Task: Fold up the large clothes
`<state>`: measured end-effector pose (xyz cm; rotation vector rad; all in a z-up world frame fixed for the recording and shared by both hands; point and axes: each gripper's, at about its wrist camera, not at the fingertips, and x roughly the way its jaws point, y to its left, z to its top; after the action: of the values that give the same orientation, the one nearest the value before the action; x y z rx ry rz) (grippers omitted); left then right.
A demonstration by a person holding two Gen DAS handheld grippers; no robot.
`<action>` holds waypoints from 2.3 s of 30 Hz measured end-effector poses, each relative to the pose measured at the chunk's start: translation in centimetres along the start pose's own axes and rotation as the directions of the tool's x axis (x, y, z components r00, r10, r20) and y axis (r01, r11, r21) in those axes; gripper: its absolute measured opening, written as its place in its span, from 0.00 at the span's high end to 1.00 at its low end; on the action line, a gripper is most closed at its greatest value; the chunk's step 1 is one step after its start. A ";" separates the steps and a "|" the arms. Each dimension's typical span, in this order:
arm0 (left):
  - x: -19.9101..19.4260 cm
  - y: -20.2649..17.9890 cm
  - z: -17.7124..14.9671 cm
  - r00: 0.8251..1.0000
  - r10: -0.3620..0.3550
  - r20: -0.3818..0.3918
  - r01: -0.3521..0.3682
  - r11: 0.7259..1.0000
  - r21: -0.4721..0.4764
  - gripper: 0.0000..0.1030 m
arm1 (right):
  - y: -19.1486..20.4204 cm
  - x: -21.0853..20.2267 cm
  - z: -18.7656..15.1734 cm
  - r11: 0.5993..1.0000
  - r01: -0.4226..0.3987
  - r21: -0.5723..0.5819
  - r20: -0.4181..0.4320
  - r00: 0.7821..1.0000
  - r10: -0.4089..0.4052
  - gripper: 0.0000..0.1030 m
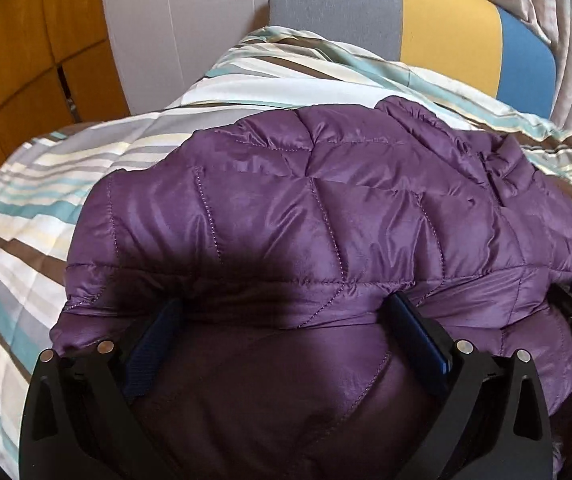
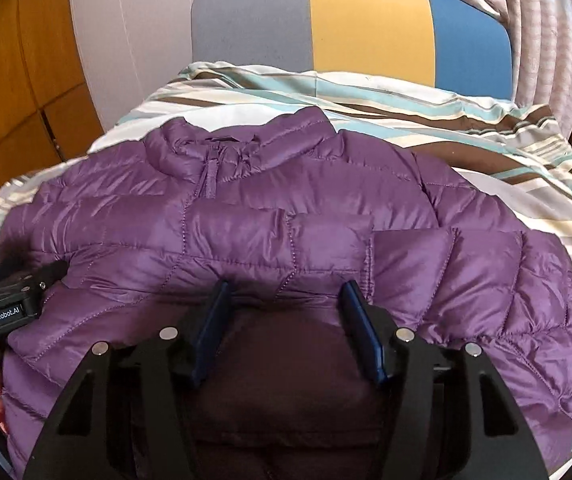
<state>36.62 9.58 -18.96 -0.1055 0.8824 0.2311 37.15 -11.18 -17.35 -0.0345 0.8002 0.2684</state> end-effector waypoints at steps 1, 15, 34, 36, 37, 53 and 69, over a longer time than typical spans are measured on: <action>0.0 0.0 0.0 1.000 -0.003 0.002 0.003 1.000 -0.003 0.03 | 0.1 0.0 0.0 1.000 0.003 -0.003 0.000 1.000 -0.003 0.44; -4.3 1.9 -3.1 0.999 -0.002 0.048 0.001 1.000 0.015 0.03 | -0.1 0.0 -0.2 0.999 0.051 0.014 0.004 0.999 -0.051 0.26; -8.2 1.3 0.2 0.980 -0.079 0.184 0.086 0.996 -0.027 0.03 | -5.2 -3.6 2.5 0.982 0.011 0.191 0.083 0.996 -0.028 0.30; -6.6 -0.2 2.9 0.985 -0.085 0.151 0.090 0.996 -0.029 0.03 | -5.7 -2.6 4.3 0.980 0.016 0.200 0.068 0.997 -0.030 0.32; -5.8 -0.8 3.8 0.987 -0.077 0.138 0.081 0.996 -0.024 0.03 | -5.6 -1.8 5.4 0.982 0.026 0.186 0.058 0.998 -0.038 0.32; 5.8 -2.4 6.7 0.995 0.101 0.005 -0.100 0.995 -0.005 0.03 | -7.4 7.0 7.0 0.964 0.214 0.156 -0.060 0.976 -0.207 0.32; -9.7 4.9 -4.5 0.972 -0.202 0.118 0.203 0.979 0.002 0.03 | -8.2 -13.3 -1.2 0.988 -0.118 0.102 0.036 0.993 0.114 0.19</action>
<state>26.09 12.00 -14.31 -0.1882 0.7476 0.0502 29.53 -22.23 -9.30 0.1141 0.7868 0.3363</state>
